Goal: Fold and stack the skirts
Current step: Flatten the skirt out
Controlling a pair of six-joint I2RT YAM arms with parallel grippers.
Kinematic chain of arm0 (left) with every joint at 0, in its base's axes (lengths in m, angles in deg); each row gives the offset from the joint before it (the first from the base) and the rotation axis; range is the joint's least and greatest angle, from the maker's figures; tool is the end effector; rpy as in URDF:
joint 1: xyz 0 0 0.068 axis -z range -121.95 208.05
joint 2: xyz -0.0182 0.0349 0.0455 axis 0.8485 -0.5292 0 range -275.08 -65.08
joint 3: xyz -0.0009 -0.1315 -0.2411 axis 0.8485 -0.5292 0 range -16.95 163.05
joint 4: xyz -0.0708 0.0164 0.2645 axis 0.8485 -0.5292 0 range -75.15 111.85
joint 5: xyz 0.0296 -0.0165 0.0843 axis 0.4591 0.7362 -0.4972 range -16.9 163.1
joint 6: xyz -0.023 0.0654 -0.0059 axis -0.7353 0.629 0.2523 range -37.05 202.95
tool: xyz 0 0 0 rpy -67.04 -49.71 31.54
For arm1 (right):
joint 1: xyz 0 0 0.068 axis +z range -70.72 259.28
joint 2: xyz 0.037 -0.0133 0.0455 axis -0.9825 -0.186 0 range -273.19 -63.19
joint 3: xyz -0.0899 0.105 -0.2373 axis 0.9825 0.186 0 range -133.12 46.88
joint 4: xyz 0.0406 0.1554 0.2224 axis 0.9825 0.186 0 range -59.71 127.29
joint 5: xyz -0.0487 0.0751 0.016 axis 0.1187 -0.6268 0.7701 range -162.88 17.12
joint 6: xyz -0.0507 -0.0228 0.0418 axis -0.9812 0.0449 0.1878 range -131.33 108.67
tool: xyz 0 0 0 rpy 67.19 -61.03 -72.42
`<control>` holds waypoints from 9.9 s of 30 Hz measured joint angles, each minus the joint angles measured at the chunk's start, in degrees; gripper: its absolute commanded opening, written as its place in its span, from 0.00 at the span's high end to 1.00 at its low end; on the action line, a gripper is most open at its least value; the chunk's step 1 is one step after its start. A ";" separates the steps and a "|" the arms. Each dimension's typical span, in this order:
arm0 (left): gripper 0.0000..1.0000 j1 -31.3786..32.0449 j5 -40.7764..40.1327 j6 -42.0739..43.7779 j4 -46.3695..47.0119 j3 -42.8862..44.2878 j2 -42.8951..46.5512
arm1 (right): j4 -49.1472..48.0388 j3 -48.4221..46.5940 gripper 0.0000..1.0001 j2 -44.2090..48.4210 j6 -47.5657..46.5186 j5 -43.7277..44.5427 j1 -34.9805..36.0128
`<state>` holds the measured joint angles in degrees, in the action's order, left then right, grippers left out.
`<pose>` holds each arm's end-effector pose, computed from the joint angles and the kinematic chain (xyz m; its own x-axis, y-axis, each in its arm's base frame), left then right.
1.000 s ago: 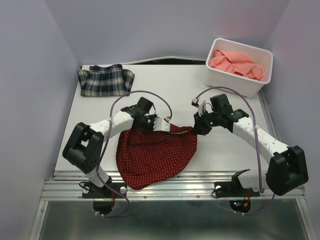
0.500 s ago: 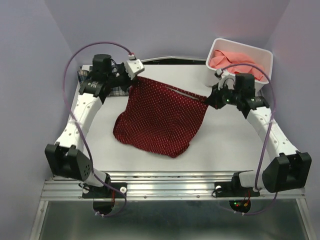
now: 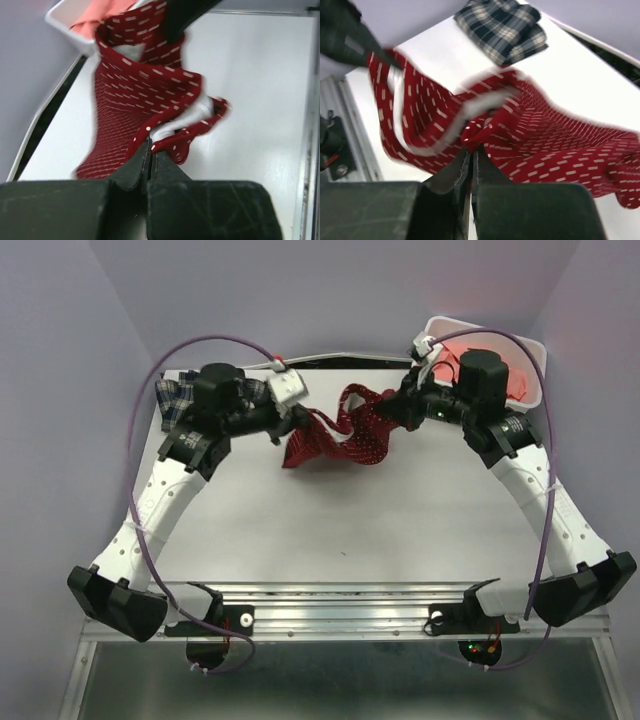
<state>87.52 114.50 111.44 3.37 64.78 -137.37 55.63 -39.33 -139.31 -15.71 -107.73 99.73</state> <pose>0.2423 -0.1799 0.4501 0.3272 0.2262 -0.9175 0.8893 0.2547 0.3799 0.2853 0.1409 0.4444 -0.1844 -0.1356 -0.9735 -0.8197 0.5677 0.0762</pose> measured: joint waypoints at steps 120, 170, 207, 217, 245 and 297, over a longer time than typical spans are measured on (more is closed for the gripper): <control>0.36 -10.01 -18.01 -13.60 3.28 -12.76 -34.60 | 3.93 22.25 0.49 -25.70 -26.93 26.97 -2.84; 0.30 -15.17 -22.23 -6.91 -5.51 3.48 -44.35 | 27.52 18.38 0.41 -30.93 -19.39 -0.68 29.07; 0.23 -18.36 -19.78 2.40 -7.48 14.12 -42.91 | 19.56 -40.65 0.31 -61.51 -29.53 5.55 -6.14; 0.39 -17.27 -23.34 3.52 -9.07 14.12 -50.14 | 19.30 -37.46 0.47 -63.10 -35.58 5.51 -5.73; 1.00 -13.35 -18.05 11.28 -8.70 -7.80 -18.14 | 23.78 -12.44 0.70 -28.50 -36.37 2.97 -3.85; 1.00 25.07 -41.64 19.15 6.60 -49.18 4.79 | 32.17 -21.88 0.96 -37.68 -9.29 -0.09 -4.81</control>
<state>112.59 72.87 130.59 9.97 15.60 -132.58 87.81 -61.21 -176.99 -25.00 -107.82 94.92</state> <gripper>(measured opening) 0.022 0.084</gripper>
